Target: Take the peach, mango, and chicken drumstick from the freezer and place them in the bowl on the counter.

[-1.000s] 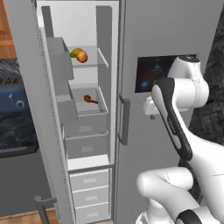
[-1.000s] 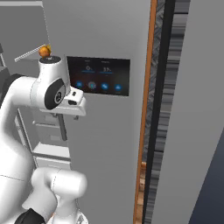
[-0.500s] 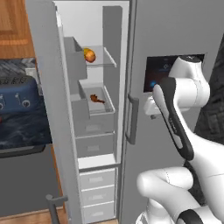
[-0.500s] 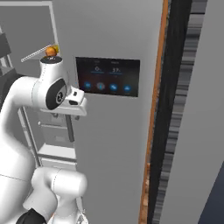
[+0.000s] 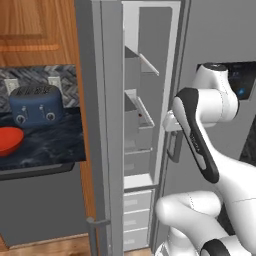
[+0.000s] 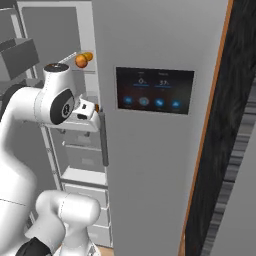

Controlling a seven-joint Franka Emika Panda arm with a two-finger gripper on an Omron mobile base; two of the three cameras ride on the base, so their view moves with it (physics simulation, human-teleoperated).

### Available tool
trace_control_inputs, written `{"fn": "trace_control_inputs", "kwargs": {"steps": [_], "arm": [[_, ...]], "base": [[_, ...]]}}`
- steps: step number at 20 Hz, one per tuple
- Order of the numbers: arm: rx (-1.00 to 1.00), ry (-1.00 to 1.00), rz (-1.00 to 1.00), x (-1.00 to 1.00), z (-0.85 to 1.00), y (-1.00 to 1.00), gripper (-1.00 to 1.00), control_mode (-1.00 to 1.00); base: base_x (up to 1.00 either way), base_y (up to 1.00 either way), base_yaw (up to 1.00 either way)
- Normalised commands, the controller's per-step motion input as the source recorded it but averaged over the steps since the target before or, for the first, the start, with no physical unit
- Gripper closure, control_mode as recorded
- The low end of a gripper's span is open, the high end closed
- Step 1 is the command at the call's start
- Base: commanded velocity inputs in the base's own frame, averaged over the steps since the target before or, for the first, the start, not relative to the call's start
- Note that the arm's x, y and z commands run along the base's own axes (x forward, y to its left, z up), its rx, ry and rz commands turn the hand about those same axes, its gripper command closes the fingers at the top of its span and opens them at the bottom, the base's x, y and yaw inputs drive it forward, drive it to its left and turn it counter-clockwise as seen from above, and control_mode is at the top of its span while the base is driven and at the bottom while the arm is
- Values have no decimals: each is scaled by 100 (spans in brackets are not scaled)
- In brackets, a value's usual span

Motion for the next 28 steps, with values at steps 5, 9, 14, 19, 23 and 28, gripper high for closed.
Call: {"fn": "trace_control_inputs", "kwargs": {"steps": [5,9,14,19,23,28], "arm": [[0,0,0,0,0,0,-100,100],[0,0,0,0,0,0,-100,100],[0,0,0,0,0,0,-100,100],[0,0,0,0,0,0,-100,100],[0,0,0,0,0,0,-100,100],[0,0,0,0,0,0,-100,100]], "base": [[33,0,6],[55,3,2],[42,5,0],[37,18,0],[25,24,0],[7,30,0]]}}
